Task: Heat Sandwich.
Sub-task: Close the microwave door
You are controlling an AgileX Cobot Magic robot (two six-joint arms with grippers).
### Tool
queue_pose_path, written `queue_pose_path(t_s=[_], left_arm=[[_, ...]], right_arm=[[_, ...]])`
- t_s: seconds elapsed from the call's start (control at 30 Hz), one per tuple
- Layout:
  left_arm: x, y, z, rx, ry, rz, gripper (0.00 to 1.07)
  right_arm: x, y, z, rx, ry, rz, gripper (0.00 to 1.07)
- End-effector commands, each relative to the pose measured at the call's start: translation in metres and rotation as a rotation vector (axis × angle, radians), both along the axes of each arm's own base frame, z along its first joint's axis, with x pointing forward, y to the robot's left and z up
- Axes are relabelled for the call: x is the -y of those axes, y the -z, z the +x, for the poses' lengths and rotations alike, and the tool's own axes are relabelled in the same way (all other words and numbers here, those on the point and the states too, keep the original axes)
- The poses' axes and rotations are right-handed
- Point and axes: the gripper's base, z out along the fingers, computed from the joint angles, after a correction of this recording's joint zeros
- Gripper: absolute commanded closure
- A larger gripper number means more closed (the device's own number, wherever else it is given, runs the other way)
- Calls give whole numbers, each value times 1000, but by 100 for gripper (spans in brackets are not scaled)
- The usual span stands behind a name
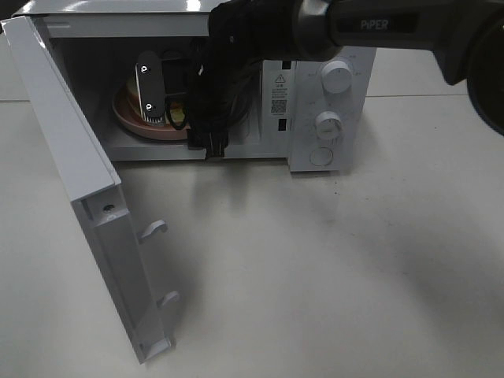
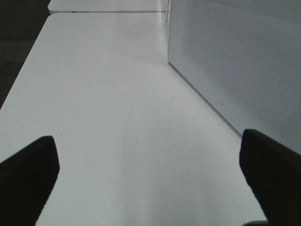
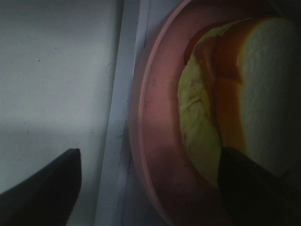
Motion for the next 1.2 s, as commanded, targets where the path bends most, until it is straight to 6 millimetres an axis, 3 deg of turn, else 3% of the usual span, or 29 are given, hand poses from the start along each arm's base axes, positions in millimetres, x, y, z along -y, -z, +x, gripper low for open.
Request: queue_pose_path(t_s=[0.03, 0.9, 1.2], left_arm=[[0, 1, -4, 29, -1, 2, 5], [0, 1, -4, 29, -1, 2, 5], [0, 1, -4, 29, -1, 2, 5]], right_arm=[[5, -3, -5, 3, 5, 8, 31], [52, -17, -68, -30, 87, 86, 27], [76, -24, -99, -35, 91, 94, 28]])
